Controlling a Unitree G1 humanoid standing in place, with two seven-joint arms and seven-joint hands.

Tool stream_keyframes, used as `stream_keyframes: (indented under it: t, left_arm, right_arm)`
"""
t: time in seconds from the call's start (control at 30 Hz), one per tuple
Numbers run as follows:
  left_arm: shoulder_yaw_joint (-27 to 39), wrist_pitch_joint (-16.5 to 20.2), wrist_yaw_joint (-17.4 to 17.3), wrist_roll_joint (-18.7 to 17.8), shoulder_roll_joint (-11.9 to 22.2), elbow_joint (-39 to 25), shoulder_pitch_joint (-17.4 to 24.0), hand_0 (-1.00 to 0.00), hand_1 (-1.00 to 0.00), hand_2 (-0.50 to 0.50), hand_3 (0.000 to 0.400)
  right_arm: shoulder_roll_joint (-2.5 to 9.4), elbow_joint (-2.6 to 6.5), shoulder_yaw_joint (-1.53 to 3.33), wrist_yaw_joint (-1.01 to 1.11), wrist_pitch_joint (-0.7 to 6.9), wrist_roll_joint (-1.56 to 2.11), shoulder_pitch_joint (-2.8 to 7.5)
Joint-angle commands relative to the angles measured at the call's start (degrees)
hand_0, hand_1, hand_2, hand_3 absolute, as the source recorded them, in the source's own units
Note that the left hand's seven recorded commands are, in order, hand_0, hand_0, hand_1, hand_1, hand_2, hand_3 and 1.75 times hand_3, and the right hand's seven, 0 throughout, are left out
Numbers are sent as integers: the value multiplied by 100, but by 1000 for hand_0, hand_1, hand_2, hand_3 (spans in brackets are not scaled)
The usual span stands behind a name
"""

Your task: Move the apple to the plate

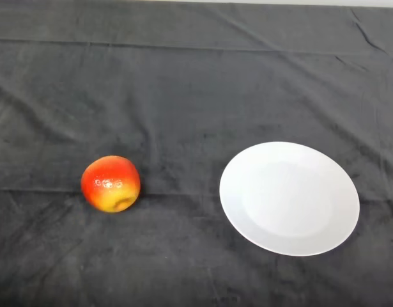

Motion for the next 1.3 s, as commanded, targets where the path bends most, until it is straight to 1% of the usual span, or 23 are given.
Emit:
stream_keyframes:
  t: [0.03, 0.53, 0.7, 1.0, 1.3]
  left_arm:
    - [182, 76, -83, 154, -52, -220, -209, 0, 0, 0, 0]
    - [232, 90, -87, 267, -77, -237, -227, 0, 0, 0, 0]
    - [161, 59, -68, 380, -123, -260, -268, 0, 0, 0, 0]
    - [-206, -31, -175, 787, -246, -360, -341, 0, 0, 0, 0]
    - [-664, -83, -476, 1244, -380, -466, -368, 0, 0, 0, 0]
  right_arm:
    - [265, 255, 137, 47, 16, -134, 404]
    - [265, 253, 138, 47, 17, -133, 405]
    - [265, 252, 138, 47, 18, -132, 405]
    - [265, 245, 137, 48, 21, -131, 409]
    - [266, 232, 136, 49, 27, -129, 416]
